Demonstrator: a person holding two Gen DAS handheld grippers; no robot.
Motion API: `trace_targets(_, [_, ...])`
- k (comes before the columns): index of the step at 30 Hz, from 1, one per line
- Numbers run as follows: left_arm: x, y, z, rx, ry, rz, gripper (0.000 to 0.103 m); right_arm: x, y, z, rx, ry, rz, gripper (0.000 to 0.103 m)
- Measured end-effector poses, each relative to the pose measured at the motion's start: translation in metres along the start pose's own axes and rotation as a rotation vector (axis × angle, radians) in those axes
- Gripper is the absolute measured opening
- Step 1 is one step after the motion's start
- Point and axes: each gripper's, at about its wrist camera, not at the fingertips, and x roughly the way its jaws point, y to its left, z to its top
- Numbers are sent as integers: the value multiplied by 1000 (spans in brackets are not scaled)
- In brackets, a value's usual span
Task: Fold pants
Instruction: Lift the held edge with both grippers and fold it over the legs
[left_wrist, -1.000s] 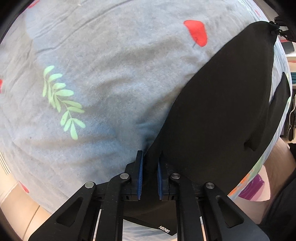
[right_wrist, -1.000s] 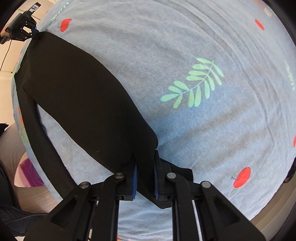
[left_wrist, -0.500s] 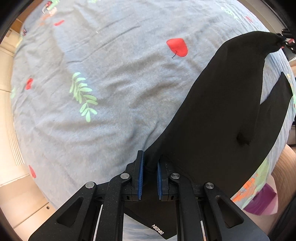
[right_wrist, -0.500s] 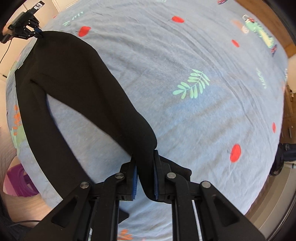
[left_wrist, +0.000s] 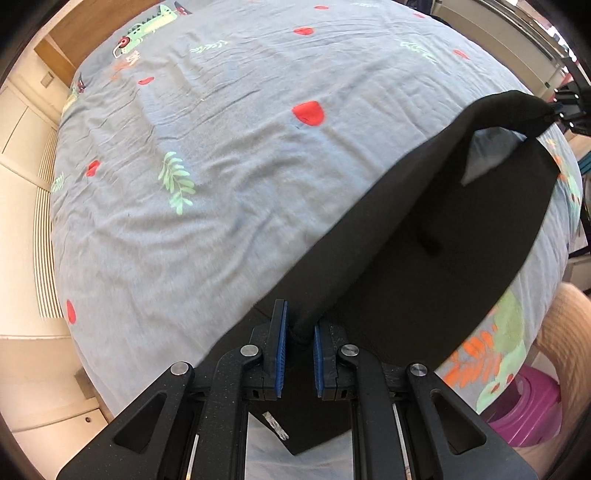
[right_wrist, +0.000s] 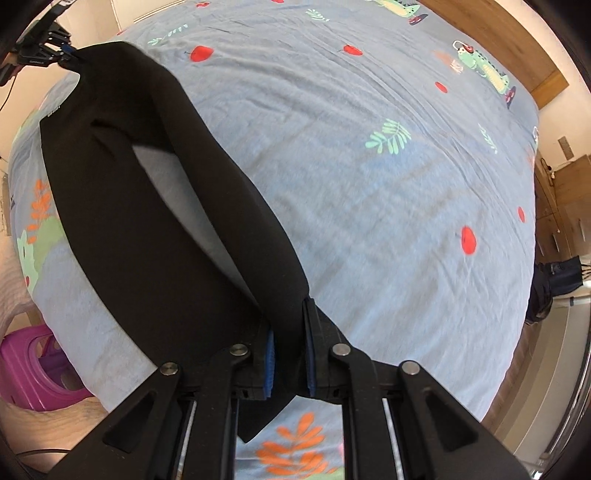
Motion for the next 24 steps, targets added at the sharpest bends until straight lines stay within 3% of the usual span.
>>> trace_targets(8, [19,-22,-39,-18,-87,16,10,7,40,-41,-1,-65,-126,0])
trace_targets(15, [62,-54,-73,-62,-68,4,10,49,92,-78,-59,-13,-265,0])
trace_targets(20, [79,-56,-84,-119,-56,-28,10,75,98,-89,-42,8,-290,0])
trace_targets(24, [78,-60,-83,-85,-40,-16,10,75,93,-91,-95,4,-270,0])
